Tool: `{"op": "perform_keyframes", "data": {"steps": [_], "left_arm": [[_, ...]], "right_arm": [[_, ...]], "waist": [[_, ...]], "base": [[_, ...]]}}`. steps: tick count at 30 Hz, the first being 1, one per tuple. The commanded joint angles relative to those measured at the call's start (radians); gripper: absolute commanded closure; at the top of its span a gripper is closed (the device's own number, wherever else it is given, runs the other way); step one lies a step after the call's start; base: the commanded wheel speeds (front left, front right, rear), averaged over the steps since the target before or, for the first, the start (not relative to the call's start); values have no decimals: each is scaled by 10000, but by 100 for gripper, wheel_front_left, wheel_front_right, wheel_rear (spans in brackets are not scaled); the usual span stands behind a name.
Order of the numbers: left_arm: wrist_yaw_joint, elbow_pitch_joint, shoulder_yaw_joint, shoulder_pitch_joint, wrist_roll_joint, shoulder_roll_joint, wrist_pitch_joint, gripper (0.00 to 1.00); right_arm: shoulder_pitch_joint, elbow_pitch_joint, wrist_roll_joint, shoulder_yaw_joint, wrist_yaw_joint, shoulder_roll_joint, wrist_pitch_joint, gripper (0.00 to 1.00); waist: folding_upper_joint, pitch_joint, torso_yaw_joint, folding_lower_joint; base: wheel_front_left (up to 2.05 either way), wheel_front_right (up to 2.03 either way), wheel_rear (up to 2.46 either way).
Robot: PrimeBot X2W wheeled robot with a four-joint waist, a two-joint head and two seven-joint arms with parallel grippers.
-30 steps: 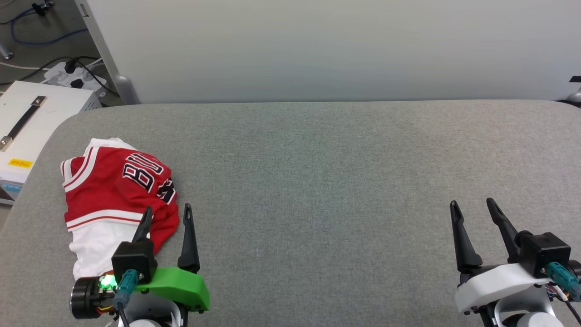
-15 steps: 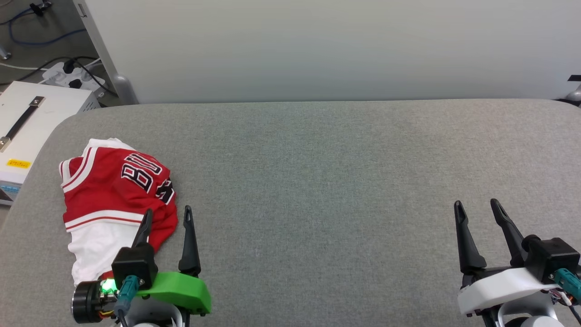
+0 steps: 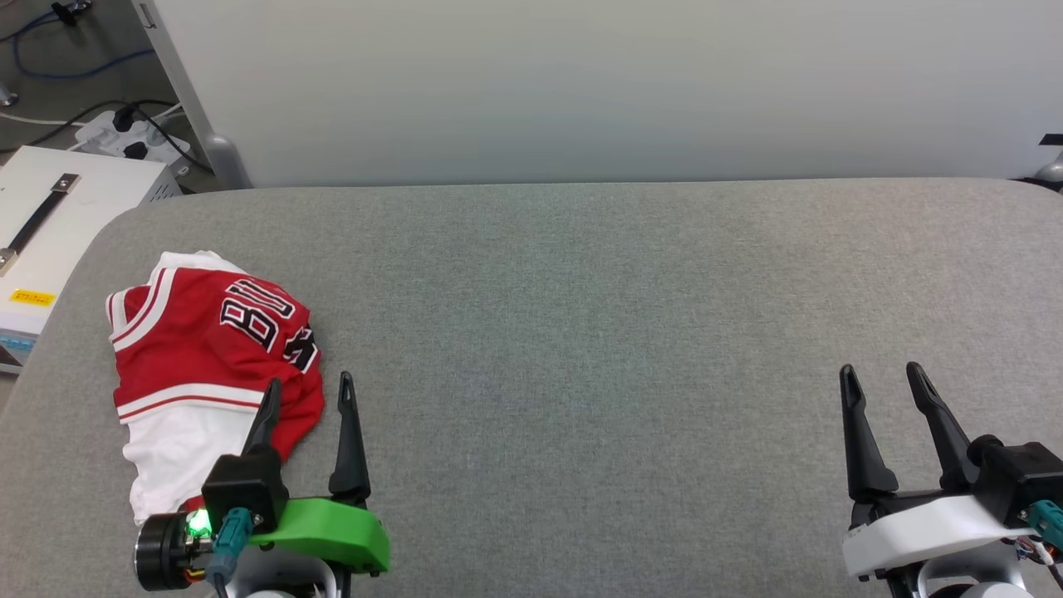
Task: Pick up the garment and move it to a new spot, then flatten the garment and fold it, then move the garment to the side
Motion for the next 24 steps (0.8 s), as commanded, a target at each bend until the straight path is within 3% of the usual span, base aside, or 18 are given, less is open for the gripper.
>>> {"op": "perform_keyframes", "data": {"steps": [1, 24], "left_arm": [[45, -46, -14, 92, -36, -27, -112, 0], [164, -33, -179, 259, -202, -35, -589, 0]], "right_arm": [[165, -87, 152, -20, 48, -29, -107, 0], [436, -304, 559, -40, 62, -39, -578, 0]], "waist": [[0, -4, 1, 0], [0, -65, -28, 0]], "base": [[0, 0, 0], [0, 0, 0]]}}
